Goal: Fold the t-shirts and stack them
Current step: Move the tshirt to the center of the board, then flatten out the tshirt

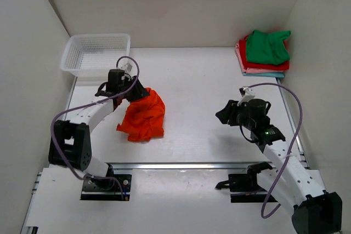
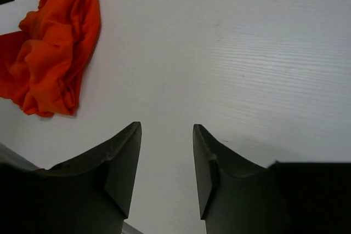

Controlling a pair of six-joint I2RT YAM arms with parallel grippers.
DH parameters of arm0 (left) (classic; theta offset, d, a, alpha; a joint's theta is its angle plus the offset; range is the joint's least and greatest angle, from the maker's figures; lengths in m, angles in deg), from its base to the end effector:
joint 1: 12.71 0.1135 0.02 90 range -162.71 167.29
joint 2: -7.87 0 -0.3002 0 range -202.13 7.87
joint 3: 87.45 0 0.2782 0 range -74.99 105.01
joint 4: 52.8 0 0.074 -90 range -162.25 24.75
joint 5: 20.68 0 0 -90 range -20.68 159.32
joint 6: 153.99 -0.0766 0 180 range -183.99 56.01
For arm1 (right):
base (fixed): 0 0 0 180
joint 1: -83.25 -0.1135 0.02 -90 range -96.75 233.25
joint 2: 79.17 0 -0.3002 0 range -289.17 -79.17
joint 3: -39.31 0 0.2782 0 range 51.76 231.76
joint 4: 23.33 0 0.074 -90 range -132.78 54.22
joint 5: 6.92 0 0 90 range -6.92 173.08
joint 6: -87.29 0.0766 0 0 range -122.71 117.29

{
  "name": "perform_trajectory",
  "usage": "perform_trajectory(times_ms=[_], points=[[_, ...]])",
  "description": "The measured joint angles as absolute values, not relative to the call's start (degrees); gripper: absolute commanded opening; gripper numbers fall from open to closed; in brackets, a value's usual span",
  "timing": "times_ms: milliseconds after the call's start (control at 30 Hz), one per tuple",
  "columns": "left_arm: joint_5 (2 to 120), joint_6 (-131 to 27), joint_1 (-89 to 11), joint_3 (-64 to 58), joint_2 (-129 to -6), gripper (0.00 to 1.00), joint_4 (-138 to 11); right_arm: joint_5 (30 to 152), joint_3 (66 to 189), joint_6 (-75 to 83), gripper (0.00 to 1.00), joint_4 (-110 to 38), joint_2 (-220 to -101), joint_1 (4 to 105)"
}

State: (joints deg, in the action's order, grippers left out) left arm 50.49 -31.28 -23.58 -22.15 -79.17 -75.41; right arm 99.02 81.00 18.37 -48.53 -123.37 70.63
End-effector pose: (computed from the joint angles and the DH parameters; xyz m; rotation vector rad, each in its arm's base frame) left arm 0.3564 -0.0936 0.2078 -0.2919 2.4026 -0.7490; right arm 0.2037 0.0672 0.2419 -0.0222 2.0976 0.6462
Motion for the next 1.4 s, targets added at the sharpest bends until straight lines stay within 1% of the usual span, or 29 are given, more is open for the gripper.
perform_trajectory(times_ms=[33, 67, 133, 200, 233, 267, 333, 433, 500, 567, 600, 633, 700, 733, 767, 800, 833, 867, 900, 933, 967, 1000, 1133, 1200, 1300, 1400], points=[[50.23, -31.74, -24.06, -22.11, -77.51, 0.5, -75.16, 98.98, 80.95, 18.85, 0.44, -47.53, -124.2, 68.81], [49.97, -32.42, -24.48, -21.98, -75.78, 0.54, -75.06, 98.87, 80.91, 19.24, 0.45, -46.46, -125.34, 66.87], [49.81, -33.4, -25.18, -21.7, -73.12, 0.56, -75.14, 98.45, 80.78, 20.42, 0.44, -43.7, -128.34, 62.6], [50.67, -34.67, -25.4, -21.85, -70.6, 0.63, -76.06, 97.36, 80.69, 21.58, 0.43, -40.2, -132.34, 57.29], [51.8, -35.3, -25.29, -22.15, -69.18, 0.63, -76.87, 96.86, 80.69, 22.08, 0.43, -38.48, -134.54, 54.43], [55.12, -36.48, -24.68, -23.58, -65.12, 0.65, -79.93, 96.25, 81.91, 23.0, 0.46, -34.74, -142.11, 48.11], [58.77, -37.8, -23.72, -25.11, -62.28, 0.67, -81.98, 95.7, 84.71, 23.46, 0.47, -34.15, -148.55, 44.33], [64.13, -39.3, -22.19, -29.32, -57.82, 0.68, -86.03, 95.74, 92.25, 23.79, 0.51, -30.59, -160.03, 40.51], [67.74, -39.89, -21.53, -31.49, -56.59, 0.69, -88.52, 96.2, 95.66, 23.85, 0.54, -29.36, -164.07, 38.89], [70.05, -40.26, -21.31, -33.48, -56.4, 0.7, -90.11, 96.09, 98.61, 23.53, 0.63, -29.21, -167.07, 37.73], [70.66, -40.48, -21.22, -34.57, -56.4, 0.69, -90.7, 96.11, 100.21, 23.15, 0.7, -29.12, -168.62, 37.16], [71.12, -40.59, -21.16, -35.62, -56.42, 0.69, -91.4, 96.11, 101.24, 22.98, 0.71, -28.95, -169.69, 36.75], [71.67, -40.59, -21.2, -37.24, -56.42, 0.69, -91.89, 96.11, 103.38, 22.35, 0.75, -28.84, -171.92, 36.27], [71.78, -40.55, -21.31, -37.94, -56.42, 0.69, -91.95, 96.16, 104.43, 22.21, 0.79, -28.8, -173.06, 36.03], [71.78, -40.55, -21.46, -38.57, -56.55, 0.68, -92.02, 96.25, 105.41, 22.17, 0.81, -28.69, -174.3, 36.05], [71.78, -40.55, -21.46, -39.01, -56.68, 0.63, -91.95, 96.44, 106.31, 22.08, 0.8, -28.47, -175.5, 36.05], [71.76, -40.37, -21.51, -39.29, -57.14, 0.54, -91.95, 96.73, 107.27, 21.91, 0.8, -28.4, -176.84, 36.05], [71.71, -40.31, -21.53, -39.42, -57.84, 0.47, -91.73, 97.08, 108.05, 21.84, 0.76, -28.38, -177.97, 36.07], [71.63, -40.4, -21.46, -39.57, -58.67, 0.28, -91.3, 97.51, 109.04, 21.71, 0.64, -28.31, -179.37, 36.14], [71.34, -40.24, -21.38, -39.77, -59.5, 0.05, -90.62, 98.17, 109.98, 21.43, 0.54, -28.18, -180.68, 36.18], [71.1, -40.0, -21.22, -39.86, -60.2, 0.0, -90.2, 99.04, 111.03, 21.34, 0.17, -28.07, -182.19, 36.49], [70.49, -40.33, -21.0, -39.9, -60.79, 0.0, -89.98, 99.98, 112.21, 21.03, 0.0, -28.1, -183.55, 36.73], [68.96, -40.7, -20.85, -39.03, -61.4, 0.0, -89.52, 105.36, 119.07, 20.49, 0.0, -30.63, -189.19, 38.85], [68.52, -41.07, -20.68, -35.73, -61.23, 0.0, -90.92, 106.02, 122.41, 18.28, 0.0, -34.85, -189.49, 40.59], [68.52, -41.66, -20.37, -26.96, -59.37, 0.0, -92.74, 103.13, 123.57, 15.0, 0.0, -39.4, -184.79, 43.35], [68.72, -42.32, -20.04, -16.32, -56.66, 0.0, -93.35, 99.31, 123.68, 11.79, 0.0, -44.51, -175.0, 47.22]])
